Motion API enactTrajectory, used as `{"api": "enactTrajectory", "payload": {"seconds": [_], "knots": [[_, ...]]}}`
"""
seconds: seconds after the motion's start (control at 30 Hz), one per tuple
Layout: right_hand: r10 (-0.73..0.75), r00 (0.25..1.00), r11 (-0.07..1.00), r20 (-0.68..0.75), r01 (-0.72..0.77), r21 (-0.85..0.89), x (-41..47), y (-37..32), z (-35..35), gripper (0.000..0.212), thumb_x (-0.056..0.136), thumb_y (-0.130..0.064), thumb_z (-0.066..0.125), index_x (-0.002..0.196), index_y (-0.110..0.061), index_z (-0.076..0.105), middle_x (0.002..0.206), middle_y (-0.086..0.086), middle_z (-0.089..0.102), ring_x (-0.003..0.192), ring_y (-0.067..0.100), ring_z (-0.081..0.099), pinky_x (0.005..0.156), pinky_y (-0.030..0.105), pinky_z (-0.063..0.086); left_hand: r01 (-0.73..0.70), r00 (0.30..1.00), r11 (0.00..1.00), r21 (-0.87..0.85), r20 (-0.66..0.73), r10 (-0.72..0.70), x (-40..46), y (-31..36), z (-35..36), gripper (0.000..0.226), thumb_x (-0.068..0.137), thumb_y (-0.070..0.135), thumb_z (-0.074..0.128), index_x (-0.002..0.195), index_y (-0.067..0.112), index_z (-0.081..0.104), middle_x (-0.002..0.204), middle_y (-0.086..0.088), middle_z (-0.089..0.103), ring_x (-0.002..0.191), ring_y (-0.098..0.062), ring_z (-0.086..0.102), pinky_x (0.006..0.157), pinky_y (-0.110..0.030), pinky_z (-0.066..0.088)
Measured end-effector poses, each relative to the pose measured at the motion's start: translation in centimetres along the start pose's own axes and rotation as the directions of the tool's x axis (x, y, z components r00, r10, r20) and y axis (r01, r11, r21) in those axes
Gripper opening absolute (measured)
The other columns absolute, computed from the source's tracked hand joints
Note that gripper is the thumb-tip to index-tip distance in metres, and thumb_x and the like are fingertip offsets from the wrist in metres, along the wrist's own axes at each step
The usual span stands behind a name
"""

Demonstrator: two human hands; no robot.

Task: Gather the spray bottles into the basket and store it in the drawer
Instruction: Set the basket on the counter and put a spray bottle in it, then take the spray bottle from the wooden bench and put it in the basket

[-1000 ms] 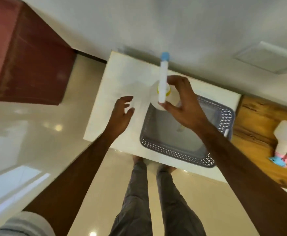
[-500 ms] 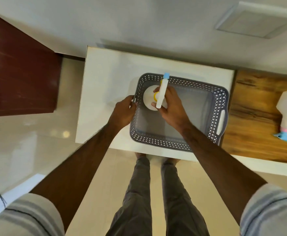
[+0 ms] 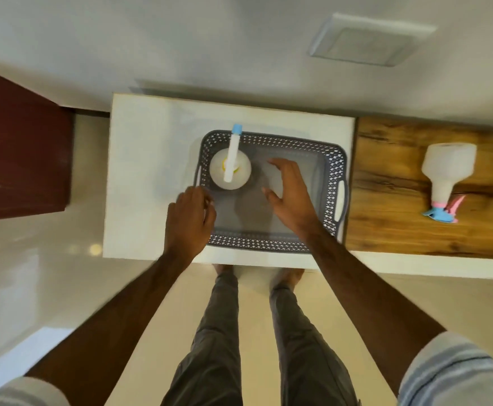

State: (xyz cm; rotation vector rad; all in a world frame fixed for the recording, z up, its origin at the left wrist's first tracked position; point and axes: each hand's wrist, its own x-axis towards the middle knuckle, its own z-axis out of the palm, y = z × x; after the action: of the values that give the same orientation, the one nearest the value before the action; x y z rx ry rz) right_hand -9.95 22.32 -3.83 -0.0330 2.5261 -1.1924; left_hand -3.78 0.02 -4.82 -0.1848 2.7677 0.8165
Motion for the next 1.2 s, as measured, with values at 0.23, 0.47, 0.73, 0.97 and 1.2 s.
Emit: {"api": "enactTrajectory", "payload": {"seconds": [0.23,0.47,0.73,0.97,1.2], "knots": [[-0.003,0.97,0.971,-0.242,-0.055,-0.231,-6.5,7.8,-9.4,0.034,0.086,-0.002,0.06,0.117,-0.018,0.057,0.121,0.004,0.051,0.111,0.019,0.052,0.094,0.039,0.051,-0.219,0.902,0.951,-0.219,0.325,0.283,-2.3,7.9,6.8,0.012,0.1,0.018,0.049,0.107,0.023,0.057,0.1,0.012,0.058,0.082,0.005,0.051,0.074,-0.01,0.038],[0.223,0.751,0.828,-0.621,-0.483,-0.286,-9.1,17.8,-19.5,0.053,0.082,-0.026,0.071,0.127,-0.014,0.046,0.134,0.012,0.05,0.13,0.032,0.043,0.105,0.047,0.038,-0.312,0.879,0.909,-0.275,0.279,0.386,-0.9,18.8,13.6,0.02,0.096,0.013,0.045,0.11,0.021,0.058,0.107,0.004,0.057,0.093,-0.008,0.056,0.08,-0.018,0.045],[0.312,0.768,0.768,-0.56,-0.551,-0.327,-7.0,25.2,-23.9,0.061,0.085,-0.042,0.068,0.133,-0.012,0.047,0.131,0.011,0.059,0.123,0.031,0.049,0.101,0.043,0.034,-0.409,0.847,0.879,-0.243,0.257,0.465,1.0,26.6,17.7,0.014,0.1,0.023,0.046,0.108,0.032,0.054,0.104,0.02,0.054,0.093,-0.002,0.056,0.077,-0.021,0.05],[0.324,0.775,0.779,-0.543,-0.544,-0.312,-6.4,27.3,-24.3,0.039,0.087,-0.029,0.067,0.121,-0.011,0.056,0.119,0.01,0.066,0.118,0.03,0.054,0.101,0.043,0.032,-0.284,0.899,0.907,-0.311,0.242,0.364,1.4,27.4,17.0,0.017,0.099,0.022,0.046,0.106,0.036,0.055,0.109,0.016,0.058,0.095,0.001,0.058,0.074,-0.008,0.041],[0.101,0.946,0.872,-0.308,-0.234,-0.43,-11.1,21.6,-23.2,0.039,0.086,-0.028,0.065,0.124,-0.021,0.058,0.116,0.003,0.067,0.115,0.026,0.054,0.1,0.042,0.025,0.093,0.949,0.79,-0.606,0.295,0.115,0.9,27.3,14.1,0.048,0.094,0.038,0.056,0.137,0.02,0.042,0.143,0.001,0.047,0.121,-0.005,0.055,0.096,-0.024,0.05]]}}
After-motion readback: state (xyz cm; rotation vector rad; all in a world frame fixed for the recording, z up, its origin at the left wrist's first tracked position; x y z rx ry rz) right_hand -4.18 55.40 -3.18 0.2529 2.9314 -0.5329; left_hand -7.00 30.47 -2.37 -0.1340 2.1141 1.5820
